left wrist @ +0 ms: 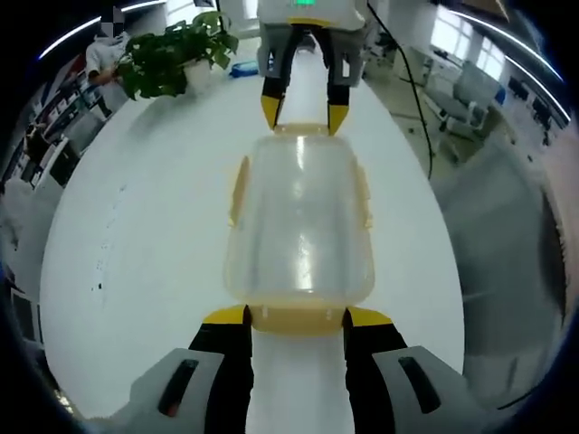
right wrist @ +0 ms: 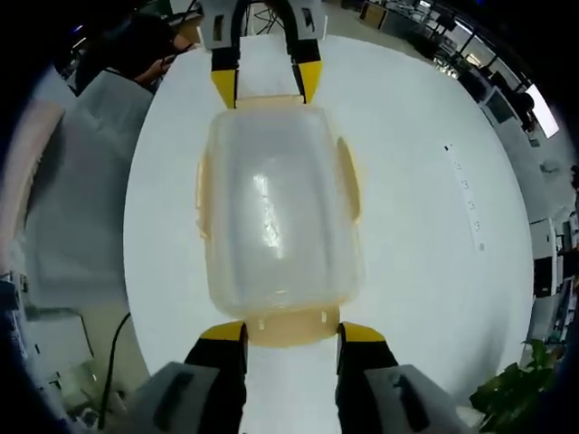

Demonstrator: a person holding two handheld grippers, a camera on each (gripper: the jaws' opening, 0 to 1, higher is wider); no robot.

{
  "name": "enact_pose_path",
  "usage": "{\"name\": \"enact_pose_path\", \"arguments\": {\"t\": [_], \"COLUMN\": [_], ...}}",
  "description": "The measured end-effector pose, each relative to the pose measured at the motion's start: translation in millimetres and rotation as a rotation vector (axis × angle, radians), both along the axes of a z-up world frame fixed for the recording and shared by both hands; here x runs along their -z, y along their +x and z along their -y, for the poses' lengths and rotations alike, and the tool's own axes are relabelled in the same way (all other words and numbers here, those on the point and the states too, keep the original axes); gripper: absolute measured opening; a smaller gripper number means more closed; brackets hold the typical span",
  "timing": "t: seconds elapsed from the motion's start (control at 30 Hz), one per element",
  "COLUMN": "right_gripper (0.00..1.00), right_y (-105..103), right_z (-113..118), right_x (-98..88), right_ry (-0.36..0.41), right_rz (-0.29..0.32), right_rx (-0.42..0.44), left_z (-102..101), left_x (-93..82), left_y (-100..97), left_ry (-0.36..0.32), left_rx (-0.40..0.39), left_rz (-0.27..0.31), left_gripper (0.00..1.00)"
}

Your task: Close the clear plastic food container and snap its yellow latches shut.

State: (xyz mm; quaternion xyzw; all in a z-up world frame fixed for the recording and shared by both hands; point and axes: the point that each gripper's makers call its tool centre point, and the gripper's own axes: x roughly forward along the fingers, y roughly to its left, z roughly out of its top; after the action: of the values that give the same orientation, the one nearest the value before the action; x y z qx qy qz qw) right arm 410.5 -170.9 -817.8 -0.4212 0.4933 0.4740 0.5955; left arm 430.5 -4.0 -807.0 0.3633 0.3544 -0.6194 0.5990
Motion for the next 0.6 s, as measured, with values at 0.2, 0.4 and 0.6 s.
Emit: {"name": "enact_pose_path", "arguments": {"t": [0.2,0.4,0.6], "right_gripper": [0.36,0.36,0.36], "right_y": [-1.7,-2.1,-3.4], "right_z": [2.7,0.7,-0.4], "right_x": [5.2,7.7,8.0], "right_ry": [-0.006,0.009,0.008], "right_rz": [-0.010,-0.013,-0.017], "right_rx": [0.002,0.010,0.010], "left_z": [2.5,0.5,-0.4], "left_x": [7.2,14.4,14.8], "left_y": [-0.8,-2.4,-2.4], "left_ry": [0.006,0.010,0.004], "left_rx": [-0.002,-0.007,-0.006], "left_rz": [-0.013,-0.030,-0.023], "left_gripper": [0.37,0.37,0.37]}}
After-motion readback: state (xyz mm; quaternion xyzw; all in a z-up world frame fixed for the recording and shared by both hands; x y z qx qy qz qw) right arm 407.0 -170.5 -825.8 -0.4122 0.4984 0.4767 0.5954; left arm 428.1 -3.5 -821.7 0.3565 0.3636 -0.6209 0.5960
